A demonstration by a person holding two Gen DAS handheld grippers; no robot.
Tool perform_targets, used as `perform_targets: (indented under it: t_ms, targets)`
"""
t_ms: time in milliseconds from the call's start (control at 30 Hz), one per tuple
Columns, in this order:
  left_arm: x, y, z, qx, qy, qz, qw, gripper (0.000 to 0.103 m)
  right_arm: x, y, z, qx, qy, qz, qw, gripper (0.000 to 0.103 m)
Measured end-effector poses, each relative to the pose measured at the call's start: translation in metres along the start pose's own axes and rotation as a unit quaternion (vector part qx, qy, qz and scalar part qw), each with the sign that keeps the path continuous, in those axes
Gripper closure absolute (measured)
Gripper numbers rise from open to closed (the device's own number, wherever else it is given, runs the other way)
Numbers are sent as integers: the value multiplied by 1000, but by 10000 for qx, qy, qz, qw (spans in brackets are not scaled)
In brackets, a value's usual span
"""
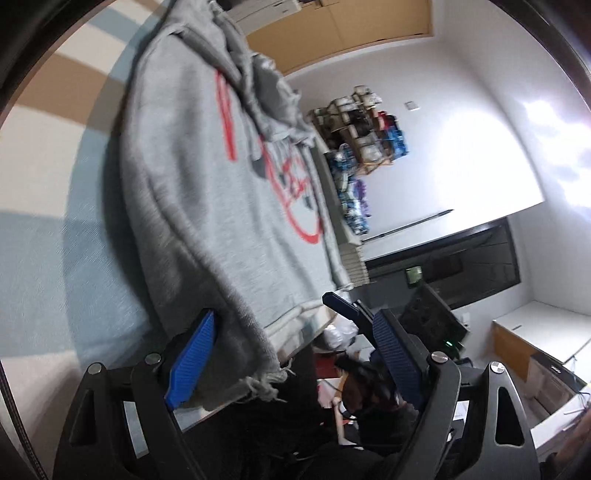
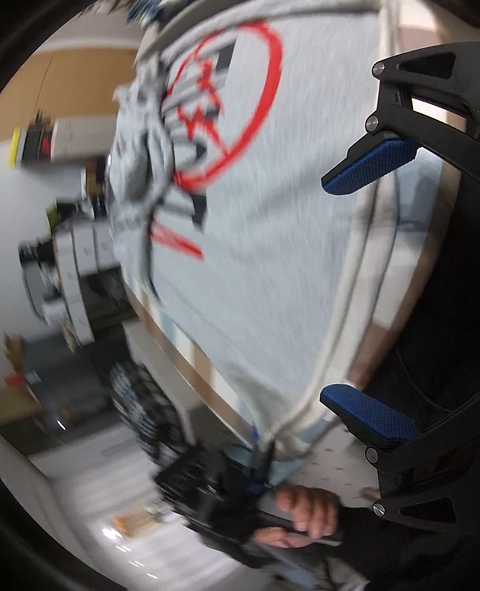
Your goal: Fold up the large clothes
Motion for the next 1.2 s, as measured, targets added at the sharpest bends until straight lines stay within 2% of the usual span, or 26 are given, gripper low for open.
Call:
perform_targets:
  t_ms: [67,133,233,267,333,400,500,533,567,600,700,767,833,933,1000,1100,1200]
  targets:
    - [0,4,-4,-75,67,121,9999,21,14,18,0,-249,67,244,9994,0]
    - [-5,7,-5,-153,80,20,9999,21,28,39,2,-477,133,564,9972,0]
    - [-14,7,-5,-558,277,-580,9964,21,48,59,7,-616,148,945,9935,0]
    - [-17,5,-2,-540,214,-606,9965,21,60,68,9,-688,284,984,9924,0]
    - [-21,0,0,-343,112,-364,9987,21,75,82,11,-957,427,942,9900,0]
    - [-21,-1,1,-322,147,-416,9985,21,87,96,12,-1293,374,852,9872,1]
    - [-17,1,1,-366,218,-420,9982,21,96,99,15,-1188,242,917,9884,1]
    - [-14,2,2,-413,252,-423,9979,21,96,97,17,-1073,142,965,9894,7]
    - [-13,4,2,-459,283,-429,9976,21,95,96,18,-995,48,980,9902,18]
    - [-14,6,2,-463,245,-377,9979,21,94,93,19,-917,-60,920,9915,24]
    - [-17,9,4,-443,170,-153,9988,21,92,89,16,-877,-67,932,9918,48]
    - [-20,9,4,-426,134,-79,9990,21,94,88,15,-821,-18,953,9921,82]
    - [-21,10,3,-392,161,105,9990,21,92,84,14,-708,-34,959,9929,94]
    - [-21,15,-1,-280,158,607,9976,21,79,74,17,-399,-278,1148,9922,96]
    - [-18,21,-5,-335,215,791,9961,21,67,69,22,-273,-495,1209,9911,96]
    - [-19,26,-6,-532,233,683,9960,21,52,69,29,-290,-709,1187,9900,96]
    - [-22,27,-2,-823,255,315,9958,21,47,78,33,-506,-683,1112,9902,96]
Point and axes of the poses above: each gripper's, at about its wrist camera, not at the fingertips, and x roughly the way its jaws point, y to its left, z to its top, the point moved 5 cm from there along x, roughly the way its jaws point, and after that the axes turned 4 degrees about z, right-handed, at the moved point
